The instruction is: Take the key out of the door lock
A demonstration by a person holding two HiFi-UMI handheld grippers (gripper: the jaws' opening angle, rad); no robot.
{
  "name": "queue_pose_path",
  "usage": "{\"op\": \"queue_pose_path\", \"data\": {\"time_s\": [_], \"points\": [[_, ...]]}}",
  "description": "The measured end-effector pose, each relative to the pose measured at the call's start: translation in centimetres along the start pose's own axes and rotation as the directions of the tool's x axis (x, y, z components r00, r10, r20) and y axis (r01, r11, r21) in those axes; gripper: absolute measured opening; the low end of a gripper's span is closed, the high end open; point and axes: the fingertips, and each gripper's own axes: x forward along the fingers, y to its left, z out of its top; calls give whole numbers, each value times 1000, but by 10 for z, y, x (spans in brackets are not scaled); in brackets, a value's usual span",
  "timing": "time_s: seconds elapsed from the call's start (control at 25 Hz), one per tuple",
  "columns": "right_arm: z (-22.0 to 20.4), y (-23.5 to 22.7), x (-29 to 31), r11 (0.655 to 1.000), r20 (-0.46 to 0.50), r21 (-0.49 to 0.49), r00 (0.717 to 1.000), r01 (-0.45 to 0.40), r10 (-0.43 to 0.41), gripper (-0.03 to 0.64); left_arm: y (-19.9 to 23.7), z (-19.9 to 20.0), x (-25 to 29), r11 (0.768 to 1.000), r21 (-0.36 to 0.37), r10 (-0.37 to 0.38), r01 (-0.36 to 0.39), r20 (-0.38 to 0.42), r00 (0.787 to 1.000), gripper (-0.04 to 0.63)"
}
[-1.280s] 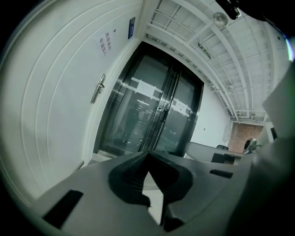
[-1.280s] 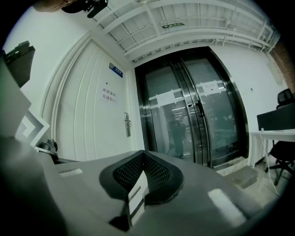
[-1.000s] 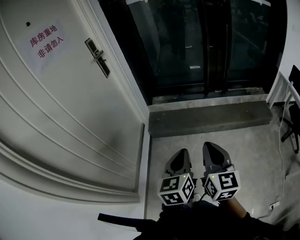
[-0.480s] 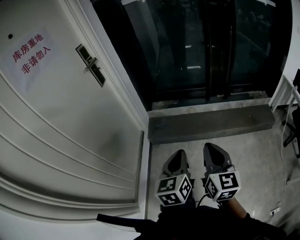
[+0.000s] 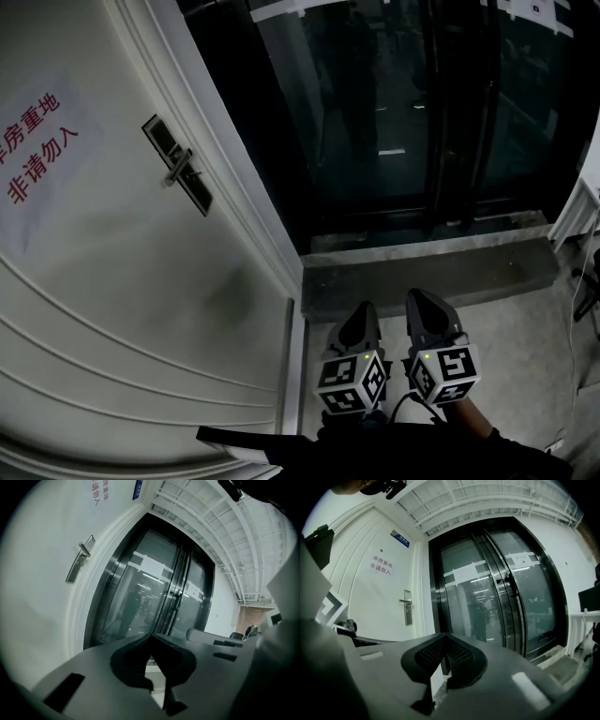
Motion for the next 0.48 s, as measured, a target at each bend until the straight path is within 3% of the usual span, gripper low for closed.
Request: {"op": "queue_pose_path", "data": {"time_s": [0.48], "points": [[-21,-3,96,1000,-57,19,998,-7,8,2,65,8,73,998,-41,34,-36,-46,998,0]]}}
